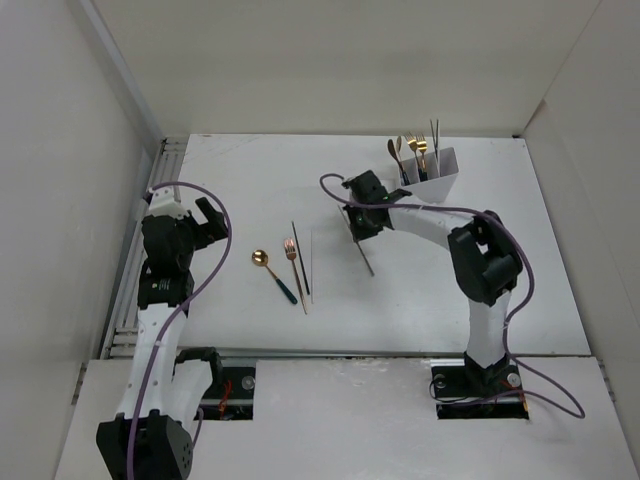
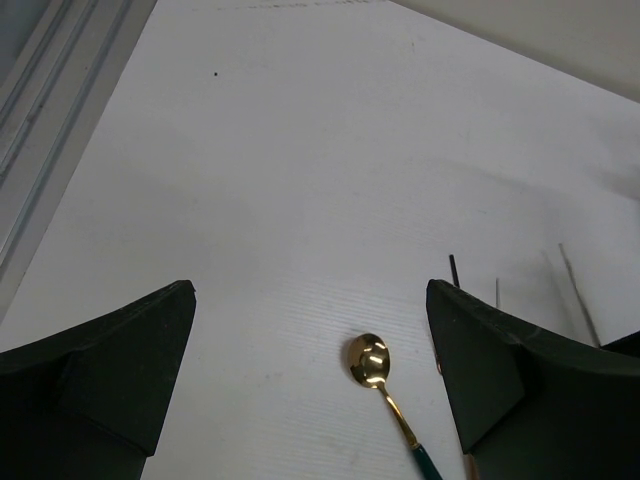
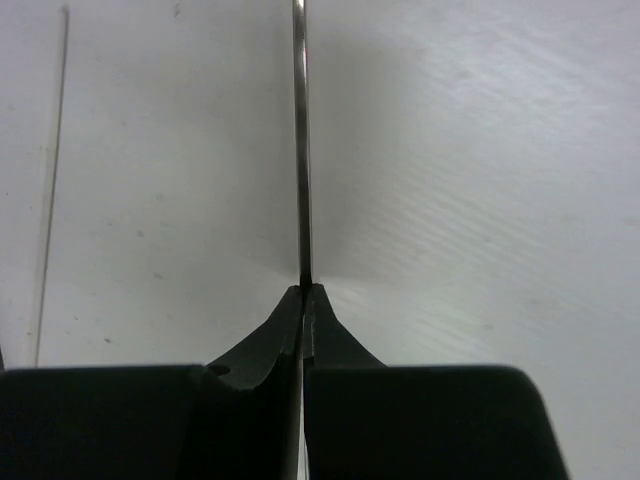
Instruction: Sort the eating utensils into containers
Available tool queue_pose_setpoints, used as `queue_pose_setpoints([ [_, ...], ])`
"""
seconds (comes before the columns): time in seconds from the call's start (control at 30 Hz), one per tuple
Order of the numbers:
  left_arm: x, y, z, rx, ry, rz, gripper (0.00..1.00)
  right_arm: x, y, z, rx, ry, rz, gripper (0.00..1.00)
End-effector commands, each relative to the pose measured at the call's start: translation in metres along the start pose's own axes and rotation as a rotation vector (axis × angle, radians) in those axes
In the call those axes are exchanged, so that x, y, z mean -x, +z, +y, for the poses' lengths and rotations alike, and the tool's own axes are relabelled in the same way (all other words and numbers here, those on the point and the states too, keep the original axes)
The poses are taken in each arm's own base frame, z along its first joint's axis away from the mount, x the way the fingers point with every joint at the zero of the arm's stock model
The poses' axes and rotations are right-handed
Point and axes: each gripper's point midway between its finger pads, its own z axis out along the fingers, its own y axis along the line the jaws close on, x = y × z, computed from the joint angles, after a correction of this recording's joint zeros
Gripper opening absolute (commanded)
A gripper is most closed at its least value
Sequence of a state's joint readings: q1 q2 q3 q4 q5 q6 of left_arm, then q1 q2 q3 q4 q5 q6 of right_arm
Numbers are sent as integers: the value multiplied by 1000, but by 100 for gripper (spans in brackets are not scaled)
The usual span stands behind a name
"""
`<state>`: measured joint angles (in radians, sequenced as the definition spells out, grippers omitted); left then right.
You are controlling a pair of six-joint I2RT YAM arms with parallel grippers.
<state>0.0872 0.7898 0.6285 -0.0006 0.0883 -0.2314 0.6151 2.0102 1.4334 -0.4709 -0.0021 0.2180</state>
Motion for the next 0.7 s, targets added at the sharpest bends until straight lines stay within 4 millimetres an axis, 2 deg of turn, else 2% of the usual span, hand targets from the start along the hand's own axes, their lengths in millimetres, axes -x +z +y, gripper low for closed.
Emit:
queue_pose_setpoints([
  [0.0, 7, 3, 2, 9, 17, -26, 100, 70, -51, -12, 39, -79, -257, 0],
  [0.2, 10, 10, 2, 14, 36, -10, 100, 153, -126, -54, 80, -132, -536, 0],
  [0.27, 18, 14, 4, 22, 44, -15, 100, 179, -157, -69, 44, -218, -645, 0],
  [0.3, 16, 16, 5, 24, 54, -6, 100, 189, -166, -90, 2, -224, -680, 0],
  [0.4, 27, 22, 3, 23, 76, -10, 100, 217, -198, -136, -113, -284, -810, 0],
  [0.43, 29, 23, 3, 23, 76, -10, 100, 221, -208, -163, -147, -281, -841, 0],
  [0.47, 24, 27, 5, 28, 86, 7, 100, 225, -216, -176, -166, -290, -867, 0],
  [0.53, 33, 31, 2, 27, 95, 5, 100, 227, -208, -208, -196, -322, -880, 0],
  [0.57, 34, 31, 2, 27, 95, 5, 100, 231, -217, -216, -209, -324, -905, 0],
  [0.6, 33, 34, 3, 31, 105, 21, 100, 231, -209, -226, -213, -330, -900, 0],
  [0.67, 32, 38, 4, 35, 104, 38, 100, 234, -210, -242, -210, -341, -933, 0],
])
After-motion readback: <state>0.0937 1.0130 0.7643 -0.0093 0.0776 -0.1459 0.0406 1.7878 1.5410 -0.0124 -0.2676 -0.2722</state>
